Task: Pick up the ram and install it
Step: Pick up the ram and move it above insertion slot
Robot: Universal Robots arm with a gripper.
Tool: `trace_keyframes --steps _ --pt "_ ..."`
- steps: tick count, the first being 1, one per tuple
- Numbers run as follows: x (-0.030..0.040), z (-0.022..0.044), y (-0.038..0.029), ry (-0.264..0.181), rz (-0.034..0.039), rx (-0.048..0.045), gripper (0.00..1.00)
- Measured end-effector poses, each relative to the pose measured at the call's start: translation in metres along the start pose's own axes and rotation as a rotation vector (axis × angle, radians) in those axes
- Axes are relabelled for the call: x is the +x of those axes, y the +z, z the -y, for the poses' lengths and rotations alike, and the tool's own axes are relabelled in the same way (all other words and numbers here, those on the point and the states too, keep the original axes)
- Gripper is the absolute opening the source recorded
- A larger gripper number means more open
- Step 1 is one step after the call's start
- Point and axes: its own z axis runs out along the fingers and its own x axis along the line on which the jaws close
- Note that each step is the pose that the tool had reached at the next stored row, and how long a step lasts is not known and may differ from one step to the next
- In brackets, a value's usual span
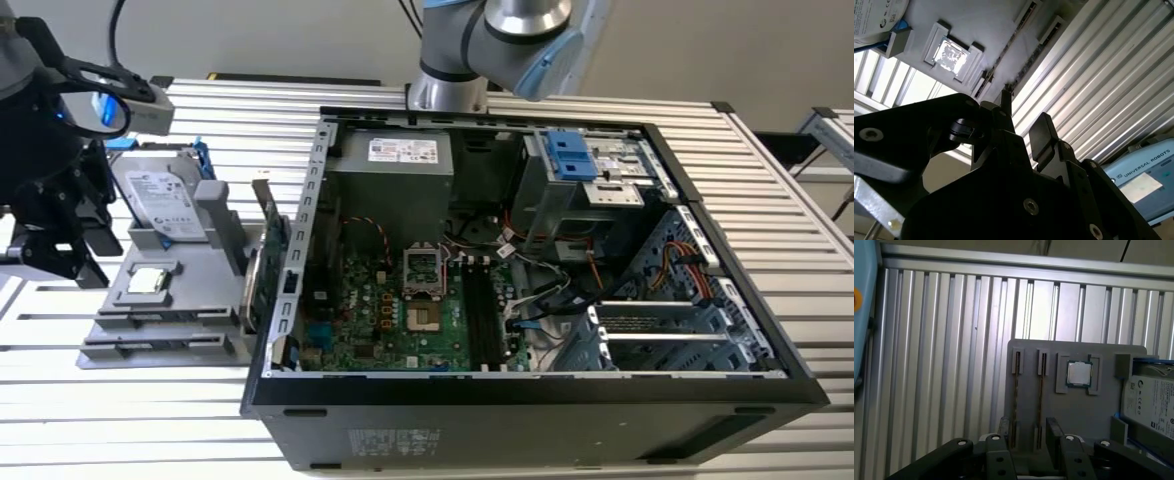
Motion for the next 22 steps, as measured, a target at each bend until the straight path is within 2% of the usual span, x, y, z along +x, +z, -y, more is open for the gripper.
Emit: trace_keyframes --steps 22 --pt "-0.0002 -0.0001 0.0072 0.000 -0.0040 -0.0003 0.00"
